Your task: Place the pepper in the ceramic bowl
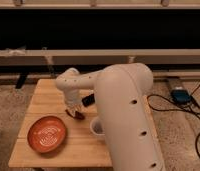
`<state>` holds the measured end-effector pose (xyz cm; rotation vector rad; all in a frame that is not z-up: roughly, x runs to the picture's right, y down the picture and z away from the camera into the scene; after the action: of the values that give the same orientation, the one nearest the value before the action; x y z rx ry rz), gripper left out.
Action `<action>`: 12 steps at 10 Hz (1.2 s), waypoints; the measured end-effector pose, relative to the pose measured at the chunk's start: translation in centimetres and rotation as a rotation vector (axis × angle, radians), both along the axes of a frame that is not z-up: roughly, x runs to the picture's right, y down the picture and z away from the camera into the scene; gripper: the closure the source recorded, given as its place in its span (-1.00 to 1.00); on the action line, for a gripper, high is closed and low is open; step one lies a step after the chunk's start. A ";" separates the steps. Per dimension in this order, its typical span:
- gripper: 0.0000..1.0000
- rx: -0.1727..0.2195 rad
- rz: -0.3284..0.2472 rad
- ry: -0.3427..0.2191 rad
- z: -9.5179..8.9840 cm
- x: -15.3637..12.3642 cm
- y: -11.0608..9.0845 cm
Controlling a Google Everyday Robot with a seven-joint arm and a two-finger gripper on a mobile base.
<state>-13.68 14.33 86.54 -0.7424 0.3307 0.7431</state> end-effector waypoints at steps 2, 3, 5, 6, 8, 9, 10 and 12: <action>0.17 -0.003 -0.005 -0.001 0.1 0.0 0.1; 0.14 -0.005 -0.008 -0.002 0.2 0.0 0.2; -0.19 -0.006 -0.009 0.000 0.2 0.1 0.3; -0.25 -0.006 -0.009 0.001 0.3 0.1 0.3; -0.26 -0.018 -0.032 -0.006 0.4 -0.2 0.8; -0.26 -0.022 -0.042 -0.011 0.4 -0.6 1.0; -0.26 -0.027 -0.050 -0.013 0.4 -0.7 1.2; -0.26 -0.036 -0.065 -0.014 0.5 -0.8 1.5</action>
<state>-14.46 15.87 87.07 -0.7671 0.3549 0.6716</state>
